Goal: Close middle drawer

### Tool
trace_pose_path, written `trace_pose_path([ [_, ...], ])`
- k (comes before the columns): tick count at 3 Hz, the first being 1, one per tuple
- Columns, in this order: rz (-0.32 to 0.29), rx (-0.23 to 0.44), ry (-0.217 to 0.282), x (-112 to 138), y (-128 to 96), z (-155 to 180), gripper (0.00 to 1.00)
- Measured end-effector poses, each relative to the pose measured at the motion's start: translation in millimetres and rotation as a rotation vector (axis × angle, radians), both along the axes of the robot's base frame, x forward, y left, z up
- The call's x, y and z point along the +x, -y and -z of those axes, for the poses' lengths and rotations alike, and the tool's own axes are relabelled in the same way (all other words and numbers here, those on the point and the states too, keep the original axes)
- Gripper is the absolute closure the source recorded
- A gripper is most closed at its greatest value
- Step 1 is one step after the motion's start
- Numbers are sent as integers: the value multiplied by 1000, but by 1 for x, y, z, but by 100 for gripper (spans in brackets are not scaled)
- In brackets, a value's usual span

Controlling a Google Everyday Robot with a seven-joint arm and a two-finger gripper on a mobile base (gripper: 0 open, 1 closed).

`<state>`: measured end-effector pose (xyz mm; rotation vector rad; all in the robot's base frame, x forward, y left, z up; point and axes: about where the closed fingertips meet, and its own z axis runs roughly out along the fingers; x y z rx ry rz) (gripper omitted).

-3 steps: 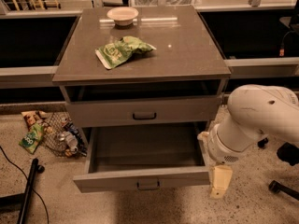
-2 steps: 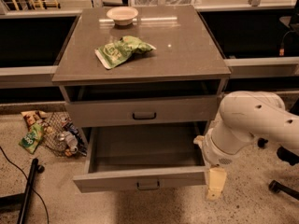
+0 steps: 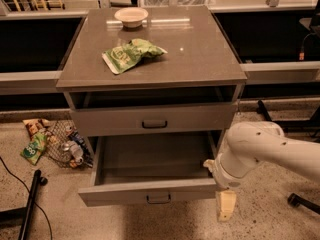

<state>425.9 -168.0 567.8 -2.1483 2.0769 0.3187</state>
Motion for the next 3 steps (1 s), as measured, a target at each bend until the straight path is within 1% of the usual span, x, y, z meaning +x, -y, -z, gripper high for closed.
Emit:
trace_pose_path([
  [1, -18, 16, -11, 2, 3, 35, 19],
  [2, -11, 46, -17, 4, 10, 64, 42],
  [3, 16, 74, -20, 3, 19, 87, 65],
])
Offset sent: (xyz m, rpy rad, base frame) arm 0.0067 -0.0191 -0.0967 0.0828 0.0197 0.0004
